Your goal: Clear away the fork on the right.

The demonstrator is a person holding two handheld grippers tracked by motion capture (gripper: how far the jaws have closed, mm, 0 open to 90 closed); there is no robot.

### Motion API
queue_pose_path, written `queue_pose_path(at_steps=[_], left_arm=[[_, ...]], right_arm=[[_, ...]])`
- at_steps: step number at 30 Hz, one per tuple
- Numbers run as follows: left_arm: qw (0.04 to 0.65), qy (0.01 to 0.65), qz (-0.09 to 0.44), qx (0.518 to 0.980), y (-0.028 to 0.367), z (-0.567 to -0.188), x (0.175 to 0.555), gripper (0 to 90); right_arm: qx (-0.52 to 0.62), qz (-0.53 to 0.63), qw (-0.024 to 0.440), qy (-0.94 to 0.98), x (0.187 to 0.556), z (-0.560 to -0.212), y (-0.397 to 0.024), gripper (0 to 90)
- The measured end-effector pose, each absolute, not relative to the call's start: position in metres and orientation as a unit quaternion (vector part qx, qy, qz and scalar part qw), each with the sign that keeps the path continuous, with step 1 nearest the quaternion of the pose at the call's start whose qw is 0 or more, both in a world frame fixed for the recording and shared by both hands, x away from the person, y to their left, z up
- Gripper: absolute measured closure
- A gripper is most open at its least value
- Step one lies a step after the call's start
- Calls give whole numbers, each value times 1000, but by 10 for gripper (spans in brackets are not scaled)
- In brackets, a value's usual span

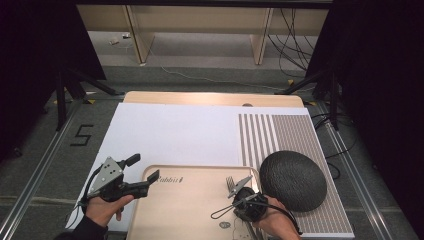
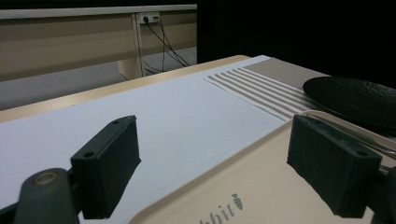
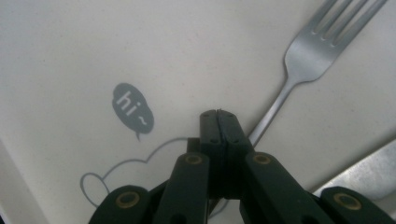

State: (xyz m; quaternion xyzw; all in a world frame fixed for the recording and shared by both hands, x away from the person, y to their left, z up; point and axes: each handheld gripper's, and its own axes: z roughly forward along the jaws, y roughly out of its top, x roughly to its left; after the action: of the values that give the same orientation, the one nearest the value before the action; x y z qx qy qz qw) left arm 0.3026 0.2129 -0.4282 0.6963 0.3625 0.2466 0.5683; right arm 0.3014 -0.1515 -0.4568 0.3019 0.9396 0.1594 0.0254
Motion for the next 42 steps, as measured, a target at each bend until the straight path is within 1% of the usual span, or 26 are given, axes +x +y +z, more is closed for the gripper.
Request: queue_pose_path(at_steps=[15,42], left_arm=[[568,363,247,696,213,-428,303,162],[568,364,247,696,213,-428,303,161]], right_arm=[[318,154,25,935,305,-456,-166,900],[331,161,24,929,307,-453,-174,900]])
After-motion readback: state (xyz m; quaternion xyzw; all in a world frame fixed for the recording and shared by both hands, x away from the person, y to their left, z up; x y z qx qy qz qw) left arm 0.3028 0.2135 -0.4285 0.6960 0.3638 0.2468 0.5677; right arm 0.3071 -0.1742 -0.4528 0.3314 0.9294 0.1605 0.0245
